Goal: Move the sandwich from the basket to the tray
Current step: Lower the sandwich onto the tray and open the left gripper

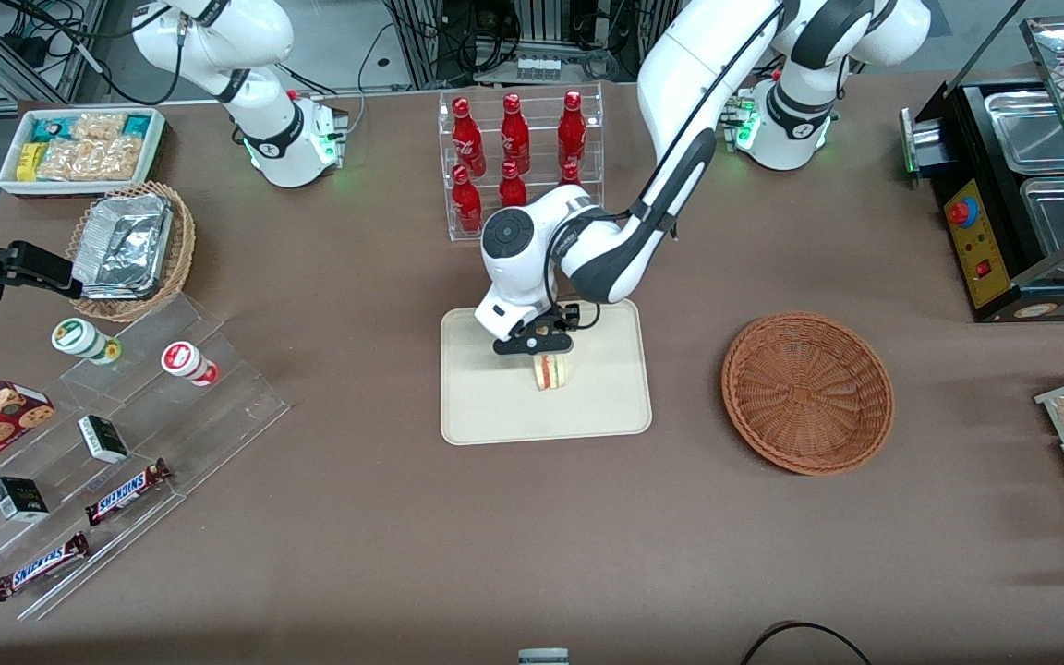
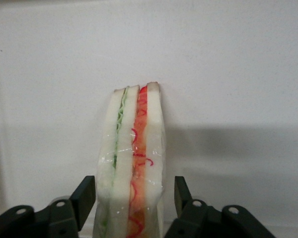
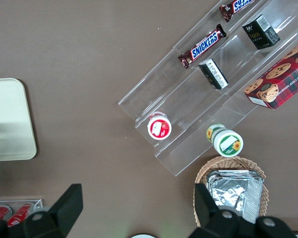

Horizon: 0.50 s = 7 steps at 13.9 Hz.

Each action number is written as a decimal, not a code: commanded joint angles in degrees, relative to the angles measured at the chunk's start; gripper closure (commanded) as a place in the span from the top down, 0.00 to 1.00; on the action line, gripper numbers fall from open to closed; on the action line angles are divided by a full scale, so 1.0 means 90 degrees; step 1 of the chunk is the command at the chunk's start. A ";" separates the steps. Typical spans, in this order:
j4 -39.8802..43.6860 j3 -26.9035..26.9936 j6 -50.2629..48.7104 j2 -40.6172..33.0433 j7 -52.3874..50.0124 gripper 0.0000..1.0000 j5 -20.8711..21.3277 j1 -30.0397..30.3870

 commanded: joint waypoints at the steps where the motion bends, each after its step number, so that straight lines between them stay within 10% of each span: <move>1: 0.0140 0.0058 -0.0724 -0.0649 -0.0300 1.00 -0.0035 -0.0041; 7: 0.0150 0.0058 -0.1994 -0.2173 -0.0429 1.00 -0.0211 0.0533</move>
